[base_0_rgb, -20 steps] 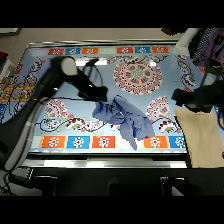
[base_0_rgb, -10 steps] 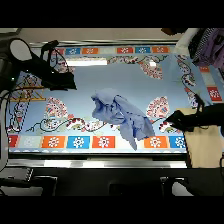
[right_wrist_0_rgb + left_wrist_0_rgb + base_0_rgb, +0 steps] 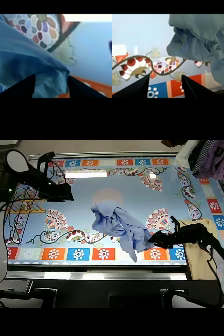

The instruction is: Fold the clothes and pants, and hang the long-sleeved shirts on hangers.

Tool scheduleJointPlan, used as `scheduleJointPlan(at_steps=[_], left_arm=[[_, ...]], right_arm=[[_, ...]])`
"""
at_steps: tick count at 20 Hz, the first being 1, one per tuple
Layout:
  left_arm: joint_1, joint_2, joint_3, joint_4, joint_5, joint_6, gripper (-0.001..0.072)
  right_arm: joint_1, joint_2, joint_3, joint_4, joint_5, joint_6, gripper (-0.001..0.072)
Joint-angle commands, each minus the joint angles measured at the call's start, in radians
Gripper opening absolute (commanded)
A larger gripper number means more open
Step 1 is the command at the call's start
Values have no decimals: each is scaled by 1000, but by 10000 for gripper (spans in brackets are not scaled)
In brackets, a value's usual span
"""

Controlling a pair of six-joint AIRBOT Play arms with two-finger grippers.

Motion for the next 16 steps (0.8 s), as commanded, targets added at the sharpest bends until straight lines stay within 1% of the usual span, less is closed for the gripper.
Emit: scheduleJointPlan(at_steps=[1,2,3,4,5,6,7,10,12,14,16], left_arm=[[27,1,-1,2,3,5,457],[42,2,-11,2,6,26,456],[58,3,-33,1,10,51,456],[74,7,-74,0,22,77,456],[86,9,-126,-2,40,109,456],[97,13,-200,-24,79,146,455],[108,13,-274,-79,132,182,455],[118,7,-510,-330,370,322,452],[113,-8,-624,-451,498,384,452],[106,-38,-686,-501,566,424,451],[92,-84,-690,-550,572,477,446]], right_arm=[[63,-33,-7,-10,77,-17,470],[78,-33,-7,-10,82,-18,388],[90,-32,-7,-10,80,-21,256],[95,-32,-7,-10,77,-24,91],[95,-32,-6,-10,72,-24,38],[95,-30,-6,-11,62,-23,37],[95,-22,-6,-15,51,-23,37],[95,25,-6,-21,9,13,37],[95,62,-6,-21,-8,39,37],[95,101,-6,-21,-7,66,37],[95,128,-6,-21,-8,89,38]])
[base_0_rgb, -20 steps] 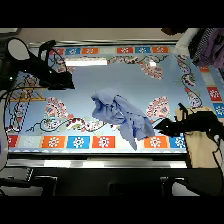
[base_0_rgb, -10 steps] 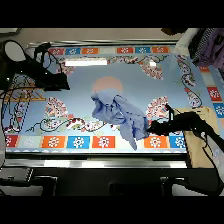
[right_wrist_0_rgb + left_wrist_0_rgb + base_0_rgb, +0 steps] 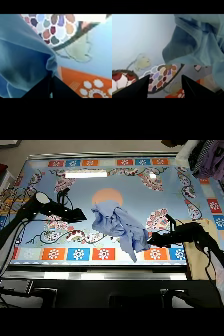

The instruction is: Fold the clothes and pants, and hang the long-sleeved shirts on hangers.

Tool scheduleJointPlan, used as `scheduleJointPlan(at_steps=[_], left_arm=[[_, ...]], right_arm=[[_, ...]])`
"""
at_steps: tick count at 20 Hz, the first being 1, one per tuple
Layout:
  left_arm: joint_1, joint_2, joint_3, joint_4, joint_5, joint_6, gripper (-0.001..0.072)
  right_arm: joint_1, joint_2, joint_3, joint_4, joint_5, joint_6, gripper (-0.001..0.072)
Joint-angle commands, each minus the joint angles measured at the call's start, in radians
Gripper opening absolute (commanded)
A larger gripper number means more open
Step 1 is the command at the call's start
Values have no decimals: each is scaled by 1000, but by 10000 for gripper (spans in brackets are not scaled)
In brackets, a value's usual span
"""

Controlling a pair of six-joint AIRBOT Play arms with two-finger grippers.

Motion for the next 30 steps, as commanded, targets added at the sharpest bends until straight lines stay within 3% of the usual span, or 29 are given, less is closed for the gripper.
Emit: scheduleJointPlan(at_steps=[1,3,12,14,15,19,21,24,27,30], left_arm=[[-19,-63,-70,-166,100,137,446],[-40,-93,-70,-217,101,183,446],[-80,-138,-70,-234,217,181,431],[-84,-138,-69,-234,240,182,78],[-84,-138,-68,-238,243,181,26],[-49,-97,1,-237,156,182,23],[8,-21,50,-219,114,179,22],[126,161,137,-133,112,96,22],[239,346,247,-92,89,64,22],[334,521,350,9,55,-28,22]], right_arm=[[1,51,1,6,-16,50,38],[1,63,1,6,-16,79,38],[1,71,1,6,-54,106,38],[1,71,1,8,-55,111,38],[1,71,1,10,-56,112,38],[1,119,72,-10,-60,122,36],[1,167,205,-101,-50,191,36],[1,245,469,-216,-7,245,35],[1,301,750,-241,41,280,35],[1,349,980,-256,65,299,35]])
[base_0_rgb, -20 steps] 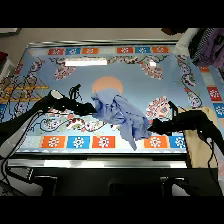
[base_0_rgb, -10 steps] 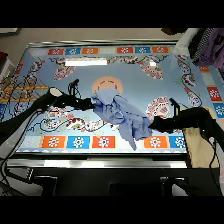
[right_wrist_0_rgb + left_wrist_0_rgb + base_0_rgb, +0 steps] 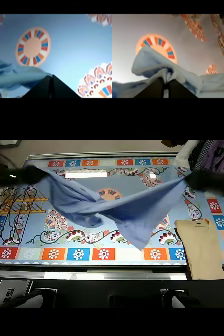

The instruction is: Fold the clothes and pants, and hang the long-sleeved shirts on hangers.

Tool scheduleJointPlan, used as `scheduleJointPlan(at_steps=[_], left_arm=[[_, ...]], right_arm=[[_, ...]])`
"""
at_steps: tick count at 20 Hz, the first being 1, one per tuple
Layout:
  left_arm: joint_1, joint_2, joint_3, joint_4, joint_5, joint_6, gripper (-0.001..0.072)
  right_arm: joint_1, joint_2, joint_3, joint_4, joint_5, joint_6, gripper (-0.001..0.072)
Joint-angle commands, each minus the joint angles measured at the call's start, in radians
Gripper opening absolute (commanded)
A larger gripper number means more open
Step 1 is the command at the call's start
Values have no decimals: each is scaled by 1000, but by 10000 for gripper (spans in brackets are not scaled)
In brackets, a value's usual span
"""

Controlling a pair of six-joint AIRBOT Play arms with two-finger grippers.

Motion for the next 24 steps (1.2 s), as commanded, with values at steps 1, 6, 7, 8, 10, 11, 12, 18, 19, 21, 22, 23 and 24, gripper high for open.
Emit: scheduleJointPlan(at_steps=[1,6,7,8,10,11,12,18,19,21,22,23,24], left_arm=[[117,219,114,130,-31,-115,23],[211,491,136,247,-32,-242,23],[216,530,136,278,-32,-278,23],[217,557,136,305,-32,-303,24],[217,583,136,329,-36,-337,23],[216,581,136,328,-48,-338,23],[216,570,133,327,-68,-338,23],[170,405,-105,203,-188,-336,23],[132,361,-174,203,-182,-333,24],[60,257,-303,203,-146,-322,25],[27,201,-358,203,-116,-322,25],[-4,138,-405,203,-77,-322,25],[-29,78,-435,203,-40,-317,25]], right_arm=[[0,69,276,-50,51,38,35],[0,190,457,-81,66,55,36],[0,212,468,-81,81,59,36],[0,233,472,-87,102,76,36],[0,255,472,-103,141,114,36],[0,254,472,-111,154,135,36],[0,242,472,-119,155,154,36],[1,-83,470,-116,-135,328,36],[1,-176,470,-106,-197,340,37],[1,-384,470,-91,-284,347,37],[1,-492,470,-91,-301,351,37],[1,-585,470,-84,-306,379,37],[1,-678,470,-66,-290,395,37]])
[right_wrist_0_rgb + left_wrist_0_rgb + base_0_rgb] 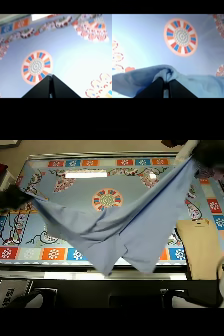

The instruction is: Fold the clothes and pants, and hang the long-sleeved shirts on hangers.

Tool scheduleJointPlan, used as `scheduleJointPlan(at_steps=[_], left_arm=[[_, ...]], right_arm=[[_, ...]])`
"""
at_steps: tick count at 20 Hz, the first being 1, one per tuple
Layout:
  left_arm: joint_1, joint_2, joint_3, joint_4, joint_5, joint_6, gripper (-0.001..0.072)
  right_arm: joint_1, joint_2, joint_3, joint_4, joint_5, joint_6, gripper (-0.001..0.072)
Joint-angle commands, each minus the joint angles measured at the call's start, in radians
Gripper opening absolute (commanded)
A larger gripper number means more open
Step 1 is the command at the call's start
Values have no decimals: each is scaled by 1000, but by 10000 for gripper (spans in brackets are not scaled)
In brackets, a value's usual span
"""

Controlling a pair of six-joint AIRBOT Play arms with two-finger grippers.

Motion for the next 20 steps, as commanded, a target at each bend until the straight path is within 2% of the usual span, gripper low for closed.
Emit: scheduleJointPlan(at_steps=[1,4,7,10,12,13,17,18,19,20], left_arm=[[-100,-212,-149,-13,115,19,25],[-137,-375,-152,-19,202,45,25],[-140,-460,-152,-31,237,45,25],[-139,-467,-152,-31,236,85,25],[-138,-464,-151,-31,232,102,25],[-138,-464,-151,-31,229,102,25],[-137,-464,-151,-31,206,101,25],[-136,-464,-151,-32,205,101,25],[-136,-464,-151,-32,204,101,25],[-136,-464,-151,-32,202,101,25]], right_arm=[[4,-333,1,52,-42,54,37],[14,-502,2,96,57,56,37],[30,-578,2,108,115,53,38],[20,-575,2,93,105,40,79],[-6,-549,2,85,77,8,73],[-21,-533,2,77,66,7,37],[-50,-490,2,76,53,-22,44],[-51,-486,2,74,35,-26,164],[-51,-481,3,75,4,-26,336],[-52,-470,3,74,-38,-35,376]])
